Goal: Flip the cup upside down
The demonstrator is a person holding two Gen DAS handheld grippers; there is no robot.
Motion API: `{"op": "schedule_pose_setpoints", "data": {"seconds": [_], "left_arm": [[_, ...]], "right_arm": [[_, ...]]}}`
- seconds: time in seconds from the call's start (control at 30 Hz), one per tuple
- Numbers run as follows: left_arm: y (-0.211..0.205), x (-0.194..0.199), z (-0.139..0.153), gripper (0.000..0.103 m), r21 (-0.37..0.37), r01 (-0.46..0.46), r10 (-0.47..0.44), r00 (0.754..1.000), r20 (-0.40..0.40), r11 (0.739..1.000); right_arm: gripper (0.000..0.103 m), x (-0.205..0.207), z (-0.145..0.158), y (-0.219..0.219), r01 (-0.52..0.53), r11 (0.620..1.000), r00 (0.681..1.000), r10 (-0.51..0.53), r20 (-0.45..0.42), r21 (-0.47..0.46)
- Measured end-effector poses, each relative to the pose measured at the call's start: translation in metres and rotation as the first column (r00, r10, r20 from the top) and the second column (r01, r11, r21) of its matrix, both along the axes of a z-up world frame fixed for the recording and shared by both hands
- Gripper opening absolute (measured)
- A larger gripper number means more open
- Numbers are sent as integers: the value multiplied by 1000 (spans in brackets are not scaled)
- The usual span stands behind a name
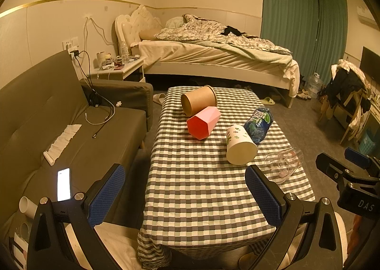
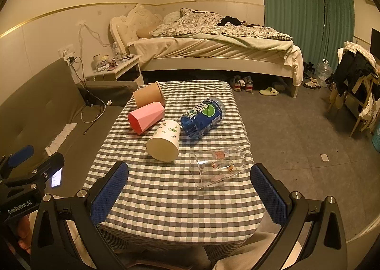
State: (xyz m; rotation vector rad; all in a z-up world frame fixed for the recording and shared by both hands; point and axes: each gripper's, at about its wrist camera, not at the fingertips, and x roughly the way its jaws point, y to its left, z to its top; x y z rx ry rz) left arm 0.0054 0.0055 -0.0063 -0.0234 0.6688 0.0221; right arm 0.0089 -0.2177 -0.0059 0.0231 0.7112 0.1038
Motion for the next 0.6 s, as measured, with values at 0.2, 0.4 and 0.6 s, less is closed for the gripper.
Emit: {"op": "schedule_pose_setpoints", "data": {"seconds": [0.2,0.4,0.6], "left_arm": [[0,1,-1,103,-3,0,0,1000,-4,1000],[0,6,-2,103,7,5,-5,1000,-18,1000],[14,27,-7,103,-11,-15,15,999,-39,1000]], "right_arm": [[103,1,0,2,-8,1000,1000,8,-2,2],[103,10,1,6,-7,1000,1000,7,-8,-9],[103,28,5,10,6,1000,1000,-6,-8,0]]}}
